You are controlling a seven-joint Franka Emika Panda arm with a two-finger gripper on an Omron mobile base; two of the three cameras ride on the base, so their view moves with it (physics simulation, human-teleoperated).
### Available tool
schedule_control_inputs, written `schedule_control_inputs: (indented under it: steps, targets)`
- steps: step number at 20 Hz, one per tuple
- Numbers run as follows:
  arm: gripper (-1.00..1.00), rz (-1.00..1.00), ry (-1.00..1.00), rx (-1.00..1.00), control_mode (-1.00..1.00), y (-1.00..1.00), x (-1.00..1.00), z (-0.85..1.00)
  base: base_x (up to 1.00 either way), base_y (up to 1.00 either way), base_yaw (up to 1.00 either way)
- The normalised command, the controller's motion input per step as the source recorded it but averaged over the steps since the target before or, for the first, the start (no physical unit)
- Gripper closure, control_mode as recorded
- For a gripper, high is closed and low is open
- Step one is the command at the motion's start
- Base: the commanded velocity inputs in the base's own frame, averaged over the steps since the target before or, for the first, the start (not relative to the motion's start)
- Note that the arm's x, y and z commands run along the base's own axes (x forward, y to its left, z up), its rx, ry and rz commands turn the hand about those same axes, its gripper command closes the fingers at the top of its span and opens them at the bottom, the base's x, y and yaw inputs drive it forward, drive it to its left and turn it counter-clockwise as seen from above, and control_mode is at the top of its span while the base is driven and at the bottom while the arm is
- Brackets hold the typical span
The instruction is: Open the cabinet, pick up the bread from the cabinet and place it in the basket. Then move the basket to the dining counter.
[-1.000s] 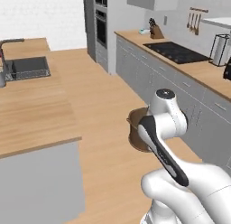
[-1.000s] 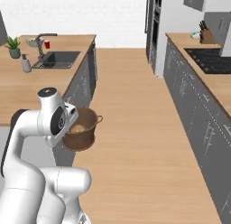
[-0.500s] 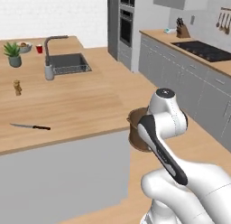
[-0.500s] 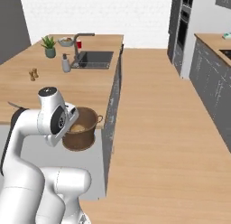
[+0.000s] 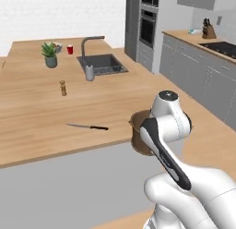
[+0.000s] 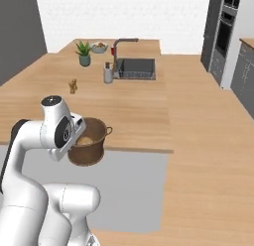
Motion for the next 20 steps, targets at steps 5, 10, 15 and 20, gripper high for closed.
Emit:
schedule_control_inputs:
  steps: [5, 10, 15, 20]
  targets:
    - [1.00, 0.00, 0.00, 0.00, 1.00, 0.00, 0.00, 0.00, 0.37, 1.00, 0.00]
    - [1.00, 0.00, 0.00, 0.00, 1.00, 0.00, 0.00, 0.00, 0.24, 1.00, 0.00]
    - [1.00, 0.00, 0.00, 0.00, 1.00, 0.00, 0.00, 0.00, 0.31, 1.00, 0.00]
    - [1.00, 0.00, 0.00, 0.00, 1.00, 0.00, 0.00, 0.00, 0.57, 0.94, 0.02]
